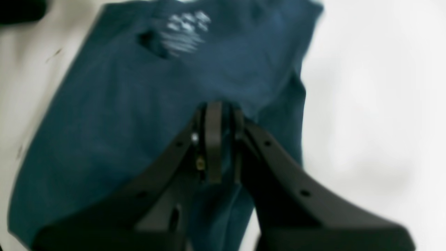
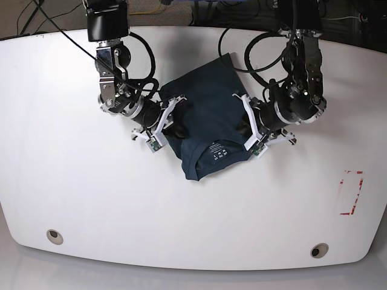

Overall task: Layout the t-shirt on the table in an organized manner, then fold the t-shirt properly
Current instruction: 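Grasp the bundle sides with both grippers and square it flat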

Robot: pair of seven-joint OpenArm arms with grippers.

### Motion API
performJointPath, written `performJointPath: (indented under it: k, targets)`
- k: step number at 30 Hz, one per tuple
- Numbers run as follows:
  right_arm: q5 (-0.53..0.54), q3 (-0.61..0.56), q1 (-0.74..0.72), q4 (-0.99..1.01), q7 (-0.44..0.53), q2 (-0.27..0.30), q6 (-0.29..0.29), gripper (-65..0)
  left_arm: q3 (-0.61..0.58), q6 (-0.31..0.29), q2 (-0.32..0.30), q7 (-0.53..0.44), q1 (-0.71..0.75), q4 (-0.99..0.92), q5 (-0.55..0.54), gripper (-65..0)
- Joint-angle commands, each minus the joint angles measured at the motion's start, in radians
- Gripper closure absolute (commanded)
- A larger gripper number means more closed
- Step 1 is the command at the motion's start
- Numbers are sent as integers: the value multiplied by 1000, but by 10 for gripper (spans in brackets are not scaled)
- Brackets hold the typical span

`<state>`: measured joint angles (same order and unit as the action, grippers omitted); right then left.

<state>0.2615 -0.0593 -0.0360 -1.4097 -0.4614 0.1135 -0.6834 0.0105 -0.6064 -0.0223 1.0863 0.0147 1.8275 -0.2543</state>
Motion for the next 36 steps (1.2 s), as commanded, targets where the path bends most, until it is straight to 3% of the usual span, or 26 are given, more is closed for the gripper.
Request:
performJointPath:
  k: [1,6,14,20,25,34,36]
  targets:
    - [19,0,-14,33,51,1,-15,-33,-1,1,-11,-62,-2,-47,0,-119]
    - [19,0,41,43,74,1,-15,-33,-2,1,-57,-176,-12,-245,-3,-119]
    - [20,0,123,-38,76,-16,-15,-33,-2,1,-107,-257,-97,-449,-4,-119]
    - [20,0,147,-73,71,-64,-15,-33,-1,-2,-130,-258,-108,-429,-4,-119]
    - [20,-1,146,-85,34,-88,-15,-33,3,-50,-167,-246,-100,-351,-4,-119]
    - [20,3,147,-202,16,-88,-15,-33,27,-68,-176,-137,-97,-157,-3,-119]
    - [20,8,147,-253,-32,-88,-15,-33,46,-68,-173,-119,-97,-105,-1,-119]
